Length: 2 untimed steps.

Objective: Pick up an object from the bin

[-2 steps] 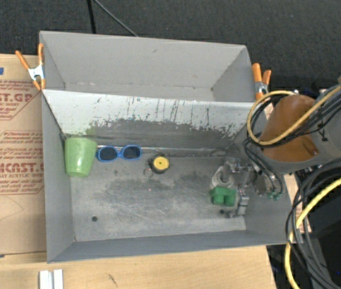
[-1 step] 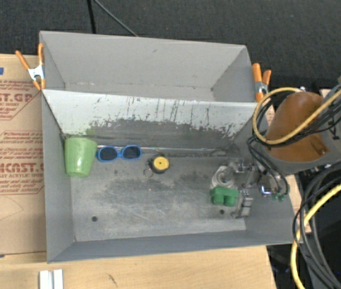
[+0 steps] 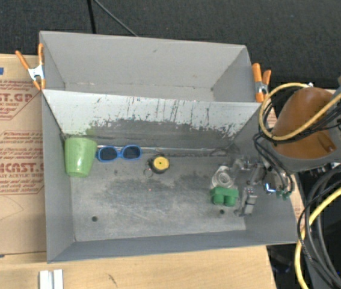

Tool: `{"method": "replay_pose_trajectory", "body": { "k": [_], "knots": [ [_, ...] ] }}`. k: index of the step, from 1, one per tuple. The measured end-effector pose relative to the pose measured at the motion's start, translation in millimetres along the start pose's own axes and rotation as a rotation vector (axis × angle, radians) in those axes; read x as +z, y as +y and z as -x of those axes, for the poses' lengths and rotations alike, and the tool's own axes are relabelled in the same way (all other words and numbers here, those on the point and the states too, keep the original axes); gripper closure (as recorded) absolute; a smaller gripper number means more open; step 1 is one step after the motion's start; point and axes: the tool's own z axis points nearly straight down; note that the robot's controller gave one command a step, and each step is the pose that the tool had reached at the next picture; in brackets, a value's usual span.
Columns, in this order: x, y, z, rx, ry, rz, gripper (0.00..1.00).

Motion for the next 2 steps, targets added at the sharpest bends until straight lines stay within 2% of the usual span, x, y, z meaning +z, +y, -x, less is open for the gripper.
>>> {"method": "replay_pose_trajectory", "body": {
  "k": [1,2],
  "knots": [
    [53.3,3.0,-15.9,0.201,0.002,0.0,0.0],
    [53.2,3.3,-15.3,0.2,-0.001,0.0,0.0]
  ]
}}
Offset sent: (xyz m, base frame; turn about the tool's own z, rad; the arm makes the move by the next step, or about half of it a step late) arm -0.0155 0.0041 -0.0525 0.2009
